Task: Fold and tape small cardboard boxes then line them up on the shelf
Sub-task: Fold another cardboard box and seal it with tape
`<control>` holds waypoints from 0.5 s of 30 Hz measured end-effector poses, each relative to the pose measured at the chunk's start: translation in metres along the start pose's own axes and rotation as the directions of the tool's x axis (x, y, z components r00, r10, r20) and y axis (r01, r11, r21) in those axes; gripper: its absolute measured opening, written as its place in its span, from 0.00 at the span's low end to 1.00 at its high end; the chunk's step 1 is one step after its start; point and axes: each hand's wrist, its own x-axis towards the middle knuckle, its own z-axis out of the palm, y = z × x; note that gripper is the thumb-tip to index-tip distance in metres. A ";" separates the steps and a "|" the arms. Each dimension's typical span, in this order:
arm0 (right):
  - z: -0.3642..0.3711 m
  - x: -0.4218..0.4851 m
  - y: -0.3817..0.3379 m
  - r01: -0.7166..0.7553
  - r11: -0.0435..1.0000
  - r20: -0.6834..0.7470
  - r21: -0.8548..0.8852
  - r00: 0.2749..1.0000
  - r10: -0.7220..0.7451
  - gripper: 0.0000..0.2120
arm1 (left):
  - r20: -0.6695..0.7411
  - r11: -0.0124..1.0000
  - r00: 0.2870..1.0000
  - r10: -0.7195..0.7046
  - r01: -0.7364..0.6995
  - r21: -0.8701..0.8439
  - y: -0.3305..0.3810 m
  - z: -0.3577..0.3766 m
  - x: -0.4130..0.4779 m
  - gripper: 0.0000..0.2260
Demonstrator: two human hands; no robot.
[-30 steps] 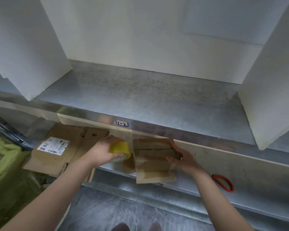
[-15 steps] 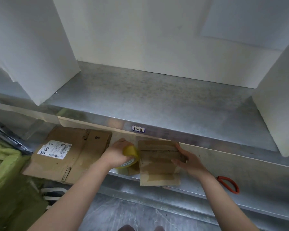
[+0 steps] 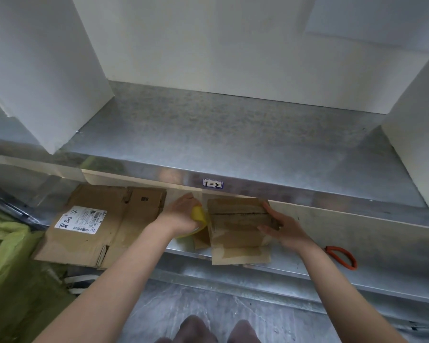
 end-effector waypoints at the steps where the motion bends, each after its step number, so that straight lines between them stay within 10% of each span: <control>1: 0.000 0.001 0.000 -0.006 1.000 -0.004 -0.005 1.000 0.006 0.37 | 0.010 0.999 1.000 -0.003 0.002 0.042 -0.004 0.001 -0.002 0.21; 15: 0.004 -0.004 -0.003 -0.050 0.995 -0.027 0.085 0.998 0.053 0.33 | 0.015 1.000 1.000 -0.007 0.007 0.005 -0.031 0.016 0.002 0.21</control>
